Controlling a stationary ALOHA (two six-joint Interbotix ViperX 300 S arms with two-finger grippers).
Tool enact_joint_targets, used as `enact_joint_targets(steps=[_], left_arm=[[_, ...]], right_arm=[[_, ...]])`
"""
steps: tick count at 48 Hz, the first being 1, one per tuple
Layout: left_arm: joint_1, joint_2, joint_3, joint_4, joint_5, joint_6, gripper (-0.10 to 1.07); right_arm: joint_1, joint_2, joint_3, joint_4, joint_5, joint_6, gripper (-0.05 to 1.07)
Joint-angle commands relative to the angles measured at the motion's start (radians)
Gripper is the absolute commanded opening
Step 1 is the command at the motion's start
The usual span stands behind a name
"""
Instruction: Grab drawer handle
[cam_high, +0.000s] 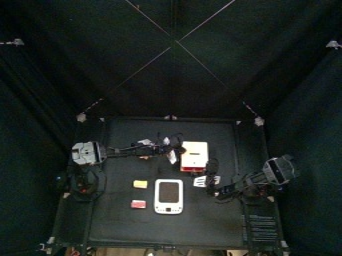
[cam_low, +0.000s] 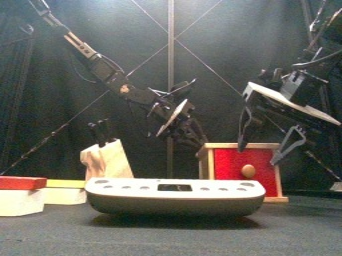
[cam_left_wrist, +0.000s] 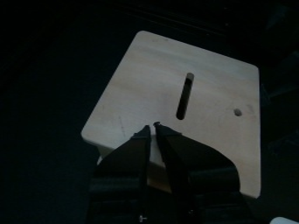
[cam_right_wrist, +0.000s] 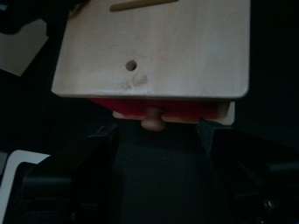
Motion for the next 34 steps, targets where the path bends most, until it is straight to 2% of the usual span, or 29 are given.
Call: enact_joint_targets(steps=[1, 12, 26, 34], left_arm=[[-0.002, -0.008, -0.014, 0.000, 0.009, 0.003, 0.58], [-0.005, -0.008, -0.012, 0.000, 0.009, 0.003, 0.58], [-0.005, -0.008, -0.012, 0.000, 0.009, 0.003, 0.58], [-0.006, -0.005, -0.012, -0.002, 0.009, 0.003, 0.58]], right_arm=[[-0.005, -0.005, -0.021, 0.008, -0.002, 0.002, 1.00], [-0.049, 0.008, -0.031, 0.008, -0.015, -0.009, 1.00], [-0.120, 0.008, -0.026, -0.003, -0.094, -0.011, 1.00], [-0.132, 0.008, -0.028, -0.014, -0.100, -0.012, 0.96]])
